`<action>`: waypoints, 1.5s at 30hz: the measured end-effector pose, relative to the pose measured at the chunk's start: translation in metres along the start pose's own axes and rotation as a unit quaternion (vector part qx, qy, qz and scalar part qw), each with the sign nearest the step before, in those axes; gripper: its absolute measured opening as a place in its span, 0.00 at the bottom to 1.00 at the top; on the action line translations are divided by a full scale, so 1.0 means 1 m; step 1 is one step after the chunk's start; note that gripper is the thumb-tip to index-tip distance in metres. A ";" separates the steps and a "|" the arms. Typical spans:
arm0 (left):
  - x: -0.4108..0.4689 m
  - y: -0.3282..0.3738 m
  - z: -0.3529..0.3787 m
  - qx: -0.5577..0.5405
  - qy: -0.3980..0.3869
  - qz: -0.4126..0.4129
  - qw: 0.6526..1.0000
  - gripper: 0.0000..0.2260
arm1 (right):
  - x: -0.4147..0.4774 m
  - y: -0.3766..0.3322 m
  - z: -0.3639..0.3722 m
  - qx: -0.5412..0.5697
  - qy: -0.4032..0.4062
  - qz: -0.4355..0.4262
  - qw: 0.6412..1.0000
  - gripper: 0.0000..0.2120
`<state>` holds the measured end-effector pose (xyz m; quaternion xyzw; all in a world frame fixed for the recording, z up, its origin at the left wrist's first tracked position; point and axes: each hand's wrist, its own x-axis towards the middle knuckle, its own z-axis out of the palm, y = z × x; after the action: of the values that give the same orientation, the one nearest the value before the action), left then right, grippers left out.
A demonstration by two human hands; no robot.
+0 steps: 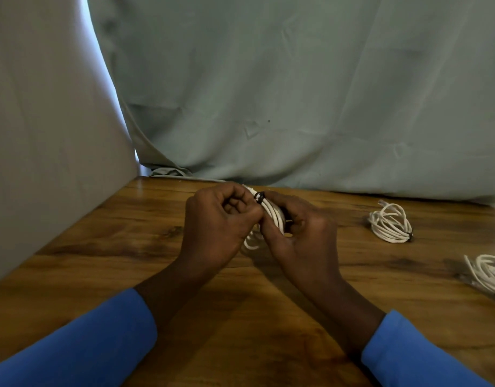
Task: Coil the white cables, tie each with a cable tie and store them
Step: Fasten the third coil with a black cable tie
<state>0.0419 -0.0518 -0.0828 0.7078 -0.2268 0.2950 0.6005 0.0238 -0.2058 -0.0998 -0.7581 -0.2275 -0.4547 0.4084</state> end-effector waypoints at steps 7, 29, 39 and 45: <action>0.007 -0.005 -0.004 0.043 -0.043 0.034 0.998 0.02 | 0.002 0.000 0.005 0.160 -0.008 0.131 0.978 0.13; 0.003 -0.010 0.018 -0.028 0.008 0.001 1.000 0.09 | 0.002 -0.001 0.003 -0.042 0.005 0.065 0.997 0.10; 0.002 -0.016 0.016 -0.005 0.023 -0.013 1.000 0.01 | 0.001 -0.006 0.003 -0.115 -0.007 -0.022 0.993 0.10; -0.003 -0.018 0.025 0.038 0.065 -0.041 0.996 0.01 | -0.001 -0.004 0.007 -0.092 0.009 0.015 0.996 0.10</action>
<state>0.0553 -0.0732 -0.1006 0.7183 -0.1473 0.3238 0.5980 0.0242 -0.1981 -0.1003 -0.7918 -0.1697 -0.4738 0.3462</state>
